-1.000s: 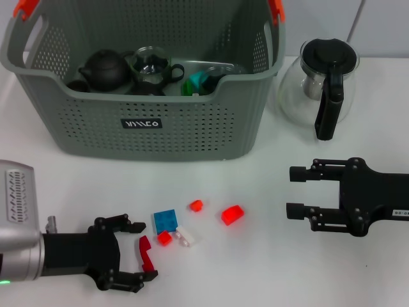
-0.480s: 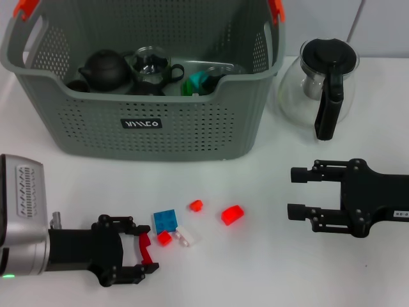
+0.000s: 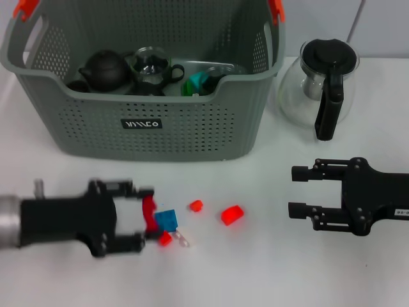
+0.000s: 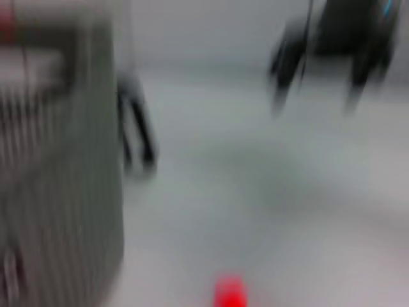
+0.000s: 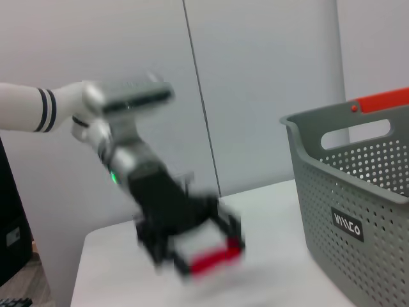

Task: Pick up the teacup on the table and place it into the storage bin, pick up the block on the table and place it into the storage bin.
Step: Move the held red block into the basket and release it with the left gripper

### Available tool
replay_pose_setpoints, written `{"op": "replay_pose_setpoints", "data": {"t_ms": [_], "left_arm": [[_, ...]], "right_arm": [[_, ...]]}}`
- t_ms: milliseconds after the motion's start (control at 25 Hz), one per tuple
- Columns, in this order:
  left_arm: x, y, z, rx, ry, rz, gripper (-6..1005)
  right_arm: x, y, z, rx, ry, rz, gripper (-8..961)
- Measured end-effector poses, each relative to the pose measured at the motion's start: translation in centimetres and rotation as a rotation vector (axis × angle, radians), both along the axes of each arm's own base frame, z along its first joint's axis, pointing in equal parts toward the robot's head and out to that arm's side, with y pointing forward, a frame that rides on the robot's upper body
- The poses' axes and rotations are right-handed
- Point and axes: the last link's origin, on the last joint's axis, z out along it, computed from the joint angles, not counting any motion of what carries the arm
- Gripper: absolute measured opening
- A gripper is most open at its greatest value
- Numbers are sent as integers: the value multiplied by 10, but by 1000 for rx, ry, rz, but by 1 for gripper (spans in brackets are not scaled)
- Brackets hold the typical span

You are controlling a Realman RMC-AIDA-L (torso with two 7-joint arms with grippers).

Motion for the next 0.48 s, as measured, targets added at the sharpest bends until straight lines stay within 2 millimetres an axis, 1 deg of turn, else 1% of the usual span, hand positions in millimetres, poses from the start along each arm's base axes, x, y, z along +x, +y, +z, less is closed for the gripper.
{"op": "replay_pose_setpoints", "data": {"t_ms": [80, 160, 200, 240, 320, 400, 440, 480], "left_arm": [[18, 3, 22, 24, -118, -52, 659], [43, 12, 48, 50, -235, -99, 659], [52, 16, 57, 57, -261, -104, 659], [68, 25, 69, 71, -281, -113, 659], [98, 47, 86, 107, -274, -107, 660], [120, 71, 93, 152, -253, -62, 660], [133, 87, 96, 186, -235, -26, 660], [139, 99, 95, 205, -215, 8, 660]], "right_arm": [[-1, 1, 0, 0, -1, 3, 686], [-2, 2, 0, -1, -1, 8, 686], [-3, 3, 0, 0, -1, 10, 687], [-4, 3, 0, -1, 0, 11, 687], [-5, 3, -1, -1, 2, 14, 687], [-6, 4, -2, -2, 3, 16, 687], [-7, 4, -2, -2, 4, 17, 687], [-7, 4, -2, -2, 6, 17, 687]]}}
